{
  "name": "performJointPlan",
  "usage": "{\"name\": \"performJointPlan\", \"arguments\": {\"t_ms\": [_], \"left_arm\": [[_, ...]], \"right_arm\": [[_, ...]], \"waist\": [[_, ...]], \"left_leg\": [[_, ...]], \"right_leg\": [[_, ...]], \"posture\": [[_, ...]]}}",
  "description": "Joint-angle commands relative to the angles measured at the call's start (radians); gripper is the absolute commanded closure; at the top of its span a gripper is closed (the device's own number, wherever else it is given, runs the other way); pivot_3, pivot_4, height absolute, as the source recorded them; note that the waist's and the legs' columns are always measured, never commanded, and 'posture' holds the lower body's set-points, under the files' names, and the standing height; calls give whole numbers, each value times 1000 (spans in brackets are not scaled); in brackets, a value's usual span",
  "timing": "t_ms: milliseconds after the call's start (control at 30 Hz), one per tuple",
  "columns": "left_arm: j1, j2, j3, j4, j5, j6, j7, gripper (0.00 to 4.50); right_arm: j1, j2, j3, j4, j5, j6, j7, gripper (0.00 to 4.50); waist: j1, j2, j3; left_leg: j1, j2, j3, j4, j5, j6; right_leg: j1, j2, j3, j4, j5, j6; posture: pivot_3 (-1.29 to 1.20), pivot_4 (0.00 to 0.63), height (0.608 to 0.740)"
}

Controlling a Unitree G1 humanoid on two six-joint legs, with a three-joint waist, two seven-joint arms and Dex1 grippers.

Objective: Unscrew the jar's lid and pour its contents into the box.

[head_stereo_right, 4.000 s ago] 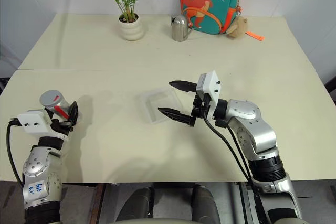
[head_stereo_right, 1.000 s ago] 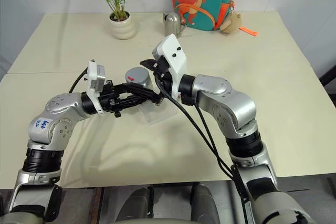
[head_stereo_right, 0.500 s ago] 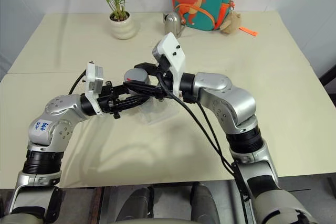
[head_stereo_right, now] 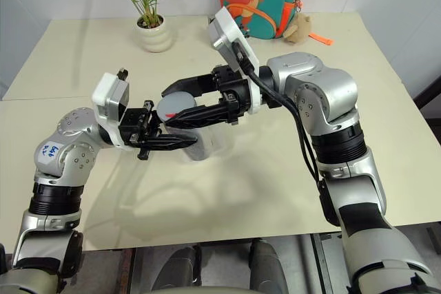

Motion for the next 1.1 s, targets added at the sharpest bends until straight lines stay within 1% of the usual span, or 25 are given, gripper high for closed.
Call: {"name": "performJointPlan", "arguments": {"t_ms": [33, 67, 100, 133, 233, 367, 467, 633, 700, 833, 1100], "left_arm": [[13, 6, -2, 3, 16, -6, 6, 2621], [11, 3, 2, 7, 19, -13, 10, 2621], [9, 2, 6, 11, 19, -17, 15, 2621], [7, 2, 11, 18, 25, -25, 19, 2621], [3, 10, 26, 46, 48, -51, 34, 2621], [10, 21, 41, 84, 81, -80, 57, 2621], [9, 20, 35, 105, 114, -98, 86, 2621], [1, -4, 15, 96, 116, -93, 102, 2621], [1, -13, 6, 86, 116, -86, 109, 2621], [-4, -19, -4, 73, 114, -77, 118, 2621], [-7, -17, -1, 60, 105, -64, 122, 2621]], "right_arm": [[-25, 23, -47, -53, 30, -39, 1, 1949], [-23, 22, -53, -48, 30, -17, -25, 1949], [-20, 21, -58, -48, 36, -8, -30, 1228], [-15, 27, -70, -47, 26, -22, -59, 1035], [6, 30, -100, -50, -4, -55, -128, 81], [42, 5, -120, -84, -13, -64, -163, 34], [63, 3, -126, -131, 4, -36, -210, 34], [90, 33, -63, -199, -49, -13, -318, 34], [95, 58, -33, -192, -91, -21, -372, 34], [97, 86, 10, -157, -161, -58, -415, 34], [74, 115, -4, -81, -195, -104, -420, 34]], "waist": [[0, 0, 0], [0, 0, 0], [0, 0, 0], [-1, 0, 0], [0, 0, 0], [0, 0, 0], [0, 0, 0], [-2, 0, 0], [-3, 0, 0], [-2, 0, 0], [-2, 0, 0]], "left_leg": [[0, 0, 0, 0, 0, 0], [0, 0, 0, 0, 0, 0], [0, 0, 0, 0, 0, 0], [0, 0, 0, 0, 0, 0], [1, 0, 0, 1, 0, 0], [0, 0, 0, 0, 0, 0], [0, 0, 0, 0, 0, 0], [1, 0, 1, 0, 0, 0], [1, 0, 1, 0, 0, 0], [2, 0, 1, 1, 0, 0], [1, 0, 1, 1, 0, 1]], "right_leg": [[0, 0, 0, 0, 0, 0], [0, 0, 0, 1, 0, 0], [0, 0, 0, 1, 0, 0], [0, 0, 0, 1, 0, 0], [0, 0, 0, 1, 0, 0], [0, 0, 1, 1, 0, 0], [0, 0, 1, 1, 0, 0], [0, 0, 1, 1, 0, 0], [0, 0, 2, 2, 0, 0], [0, 1, 2, 3, 0, 0], [0, 1, 3, 3, 0, 0]], "posture": [[0, 150, 740], [0, 150, 740], [0, 150, 740], [0, 150, 740], [0, 150, 740], [0, 150, 740], [0, 150, 740], [0, 150, 740], [0, 150, 740], [0, 150, 740], [0, 150, 740]]}}
